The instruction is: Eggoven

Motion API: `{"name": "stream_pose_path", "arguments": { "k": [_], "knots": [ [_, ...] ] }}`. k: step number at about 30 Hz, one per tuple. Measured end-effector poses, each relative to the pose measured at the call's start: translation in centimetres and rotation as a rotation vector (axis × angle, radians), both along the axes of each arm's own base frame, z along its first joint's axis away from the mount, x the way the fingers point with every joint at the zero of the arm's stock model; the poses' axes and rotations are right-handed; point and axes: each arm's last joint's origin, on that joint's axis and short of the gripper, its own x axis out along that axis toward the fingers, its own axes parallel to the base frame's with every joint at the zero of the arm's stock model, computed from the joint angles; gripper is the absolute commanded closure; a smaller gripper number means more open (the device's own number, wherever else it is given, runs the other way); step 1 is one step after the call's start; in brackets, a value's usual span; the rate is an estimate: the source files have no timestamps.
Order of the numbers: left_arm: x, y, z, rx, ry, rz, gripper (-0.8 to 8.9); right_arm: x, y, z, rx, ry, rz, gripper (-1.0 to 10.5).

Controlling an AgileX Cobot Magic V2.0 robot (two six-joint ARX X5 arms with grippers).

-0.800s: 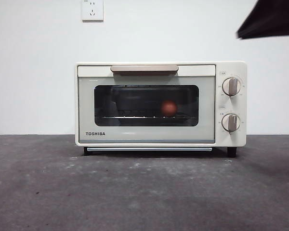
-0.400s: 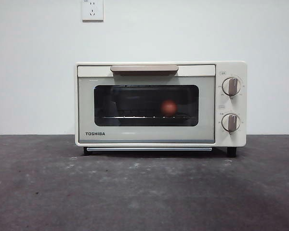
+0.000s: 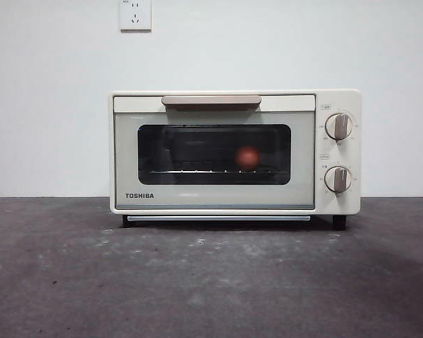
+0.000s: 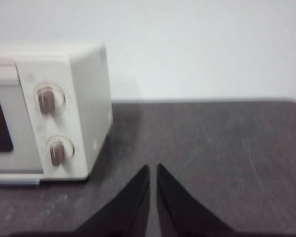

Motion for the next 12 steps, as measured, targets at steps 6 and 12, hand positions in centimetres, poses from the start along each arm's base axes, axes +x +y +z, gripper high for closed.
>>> {"name": "stream_pose_path", "arguments": {
  "k": [6, 12],
  "knots": [
    [0.0, 0.0, 0.0, 0.0, 0.0, 0.0, 8.06, -0.3, 0.0, -0.7, 0.001, 0.064, 0.0, 9.4],
    [0.0, 0.0, 0.0, 0.0, 0.0, 0.0, 8.06, -0.5, 0.0, -1.9, 0.003, 0.183, 0.001, 9.4]
  ]
}}
